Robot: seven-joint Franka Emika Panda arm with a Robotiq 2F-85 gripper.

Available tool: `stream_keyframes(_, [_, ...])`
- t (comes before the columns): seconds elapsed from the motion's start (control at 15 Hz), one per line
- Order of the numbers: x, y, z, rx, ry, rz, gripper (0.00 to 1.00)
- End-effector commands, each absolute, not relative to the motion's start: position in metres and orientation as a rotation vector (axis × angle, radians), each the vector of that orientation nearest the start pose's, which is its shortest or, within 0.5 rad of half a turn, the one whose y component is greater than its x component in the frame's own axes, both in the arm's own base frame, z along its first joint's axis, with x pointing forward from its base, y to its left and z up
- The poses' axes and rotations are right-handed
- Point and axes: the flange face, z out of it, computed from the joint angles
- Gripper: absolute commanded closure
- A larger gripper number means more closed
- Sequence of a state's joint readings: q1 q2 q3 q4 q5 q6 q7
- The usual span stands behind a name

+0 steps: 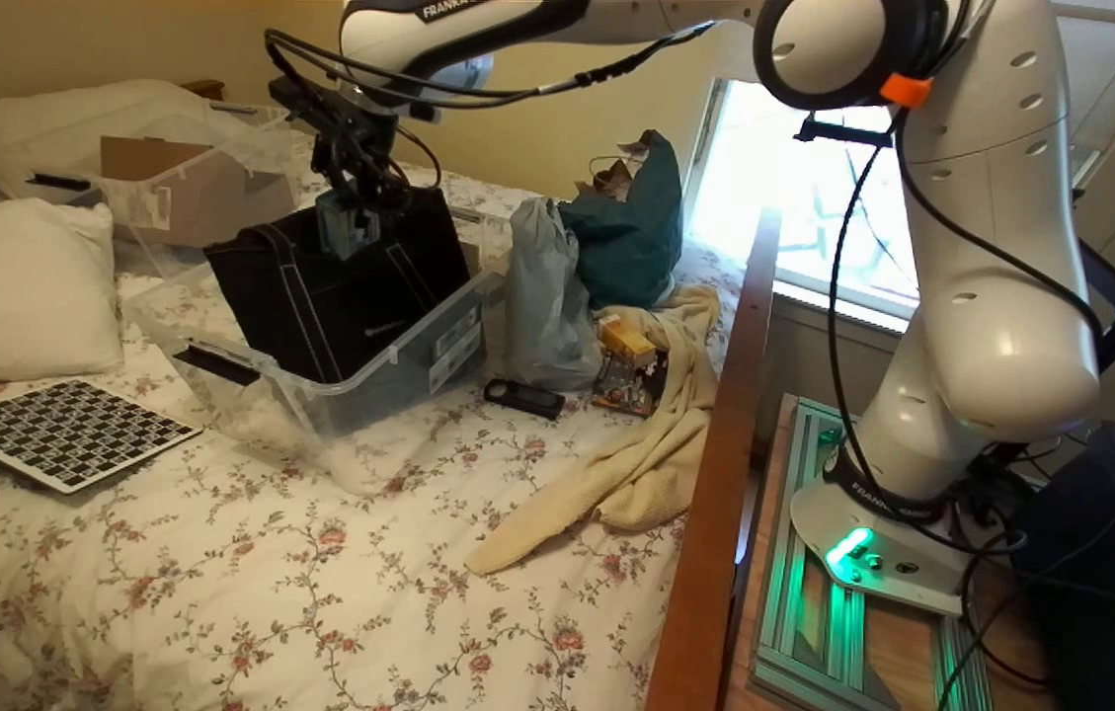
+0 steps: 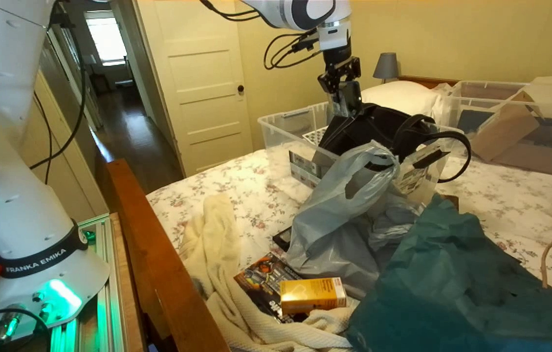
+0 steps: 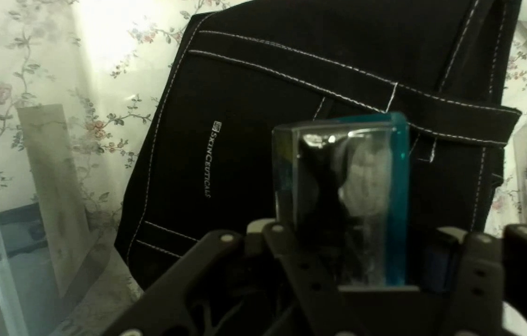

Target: Put the black box into the black bag

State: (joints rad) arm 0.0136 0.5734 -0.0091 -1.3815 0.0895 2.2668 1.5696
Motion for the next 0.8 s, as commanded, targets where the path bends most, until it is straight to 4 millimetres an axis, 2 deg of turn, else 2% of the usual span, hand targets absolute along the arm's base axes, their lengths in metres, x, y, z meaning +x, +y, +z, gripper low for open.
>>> stream_keyframes(0.0, [0.775, 0.004, 0.402, -1.951, 2.067, -0.222, 0.86])
stream_keyframes(0.33, [0.796, 0.0, 0.377, -1.938, 2.09, -0.226, 0.86])
stream_keyframes(0.73, [0.81, -0.007, 0.354, -1.89, 2.108, -0.263, 0.86])
